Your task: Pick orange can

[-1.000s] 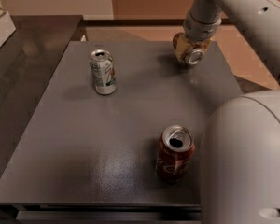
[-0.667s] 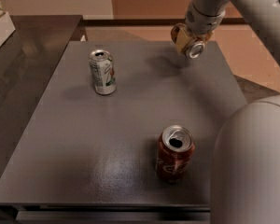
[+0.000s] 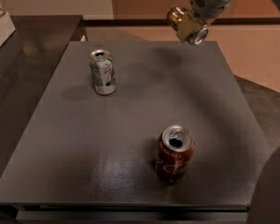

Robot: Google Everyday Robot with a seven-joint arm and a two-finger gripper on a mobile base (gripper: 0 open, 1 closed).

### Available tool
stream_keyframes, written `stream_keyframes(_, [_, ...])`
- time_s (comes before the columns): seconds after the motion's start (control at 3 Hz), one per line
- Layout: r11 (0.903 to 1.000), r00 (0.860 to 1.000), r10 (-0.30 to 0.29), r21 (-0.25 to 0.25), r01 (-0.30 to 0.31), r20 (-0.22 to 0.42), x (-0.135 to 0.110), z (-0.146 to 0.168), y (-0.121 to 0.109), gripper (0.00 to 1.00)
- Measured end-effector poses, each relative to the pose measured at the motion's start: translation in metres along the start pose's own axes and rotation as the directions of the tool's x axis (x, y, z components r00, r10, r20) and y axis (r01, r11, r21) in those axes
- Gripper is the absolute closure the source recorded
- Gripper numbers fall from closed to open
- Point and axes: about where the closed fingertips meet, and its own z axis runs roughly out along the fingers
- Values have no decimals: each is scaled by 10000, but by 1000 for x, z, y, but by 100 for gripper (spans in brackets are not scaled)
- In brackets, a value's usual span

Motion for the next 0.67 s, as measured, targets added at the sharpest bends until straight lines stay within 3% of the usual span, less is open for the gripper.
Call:
stream_keyframes(0.33, [9936,9919,-1129,55,1128,587,-4,-31,10,100])
stream_keyframes(0.67, [9936,9919,-1130,54,1129,587,-4,-31,10,100])
